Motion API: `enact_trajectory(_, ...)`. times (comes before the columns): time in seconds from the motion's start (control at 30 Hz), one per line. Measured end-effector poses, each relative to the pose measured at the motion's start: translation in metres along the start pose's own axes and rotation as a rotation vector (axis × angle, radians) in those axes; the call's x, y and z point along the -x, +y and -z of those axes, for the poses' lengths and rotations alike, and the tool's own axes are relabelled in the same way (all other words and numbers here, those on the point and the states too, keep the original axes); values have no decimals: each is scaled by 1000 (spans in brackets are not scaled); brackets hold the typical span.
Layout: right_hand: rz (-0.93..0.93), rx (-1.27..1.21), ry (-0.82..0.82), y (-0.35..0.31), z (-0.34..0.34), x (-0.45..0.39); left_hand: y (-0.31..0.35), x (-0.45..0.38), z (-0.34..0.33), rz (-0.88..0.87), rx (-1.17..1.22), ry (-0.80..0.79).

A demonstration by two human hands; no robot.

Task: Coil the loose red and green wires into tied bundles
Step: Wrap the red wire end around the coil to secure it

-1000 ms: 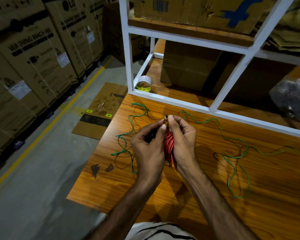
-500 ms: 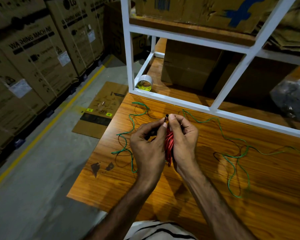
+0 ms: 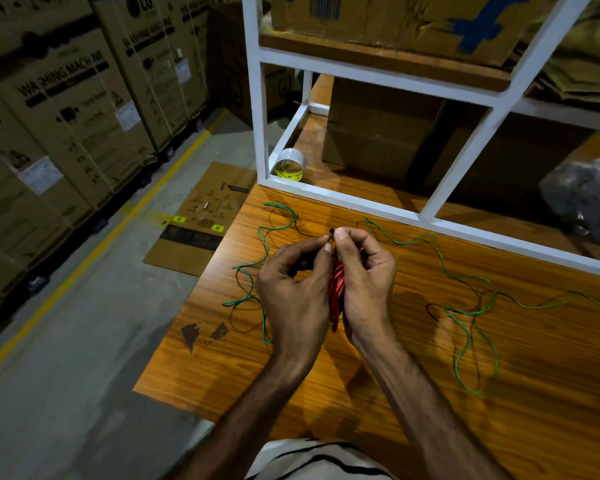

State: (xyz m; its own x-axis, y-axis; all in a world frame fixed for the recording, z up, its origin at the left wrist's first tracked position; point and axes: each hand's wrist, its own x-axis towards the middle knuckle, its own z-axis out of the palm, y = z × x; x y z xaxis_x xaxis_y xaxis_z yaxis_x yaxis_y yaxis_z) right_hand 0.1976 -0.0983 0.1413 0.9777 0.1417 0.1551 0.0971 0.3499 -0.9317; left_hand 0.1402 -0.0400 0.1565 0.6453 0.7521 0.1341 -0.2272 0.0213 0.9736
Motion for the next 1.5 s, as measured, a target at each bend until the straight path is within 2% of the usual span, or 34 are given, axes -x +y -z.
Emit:
enact_trajectory(0.63,29,52,39,2,-2,3,2,2,2,-25,-12,21)
enact_trajectory(1.5,50,68,-29,0,4,6,-3,2,5,-27,54,-10)
